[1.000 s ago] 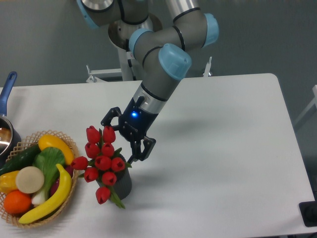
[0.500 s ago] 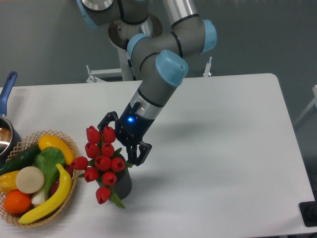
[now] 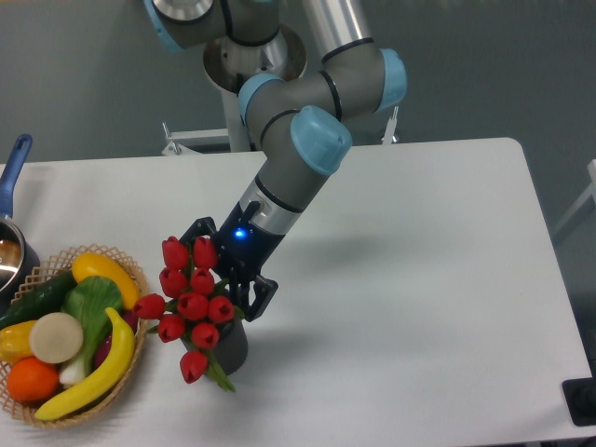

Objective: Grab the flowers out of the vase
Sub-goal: 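Lower the open gripper around the tulip stems above the vase rim, then close the gripper on the tulip stems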

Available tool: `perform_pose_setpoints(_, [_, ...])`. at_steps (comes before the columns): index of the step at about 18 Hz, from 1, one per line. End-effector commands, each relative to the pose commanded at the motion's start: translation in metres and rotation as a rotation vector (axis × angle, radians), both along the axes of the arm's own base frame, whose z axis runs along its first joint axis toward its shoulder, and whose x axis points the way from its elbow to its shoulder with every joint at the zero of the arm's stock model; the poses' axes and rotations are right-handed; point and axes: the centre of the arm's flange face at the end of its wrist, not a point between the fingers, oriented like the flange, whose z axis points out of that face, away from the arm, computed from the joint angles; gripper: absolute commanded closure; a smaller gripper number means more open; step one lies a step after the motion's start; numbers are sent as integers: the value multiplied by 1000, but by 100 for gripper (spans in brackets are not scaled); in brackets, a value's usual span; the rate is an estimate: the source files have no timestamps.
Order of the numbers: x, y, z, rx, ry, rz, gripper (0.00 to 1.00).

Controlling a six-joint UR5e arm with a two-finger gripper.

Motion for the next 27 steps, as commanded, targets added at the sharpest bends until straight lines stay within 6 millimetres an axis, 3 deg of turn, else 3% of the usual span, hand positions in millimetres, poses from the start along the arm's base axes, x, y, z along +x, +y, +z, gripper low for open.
perform_pose_setpoints(6, [2,2,1,8,-4,-7,2])
perform_pose_setpoints(10, [2,2,0,7,-5,-7,29])
perform_pose_setpoints(15, [-1,3,-1,6,-7,-4,56])
perform_pose_setpoints(23, [-8,8,3,10,-4,3,73])
perform_pose_setpoints(25, [-8,8,2,9,-5,3,83])
perform_pose_setpoints(27, [-8,8,1,8,-6,3,83])
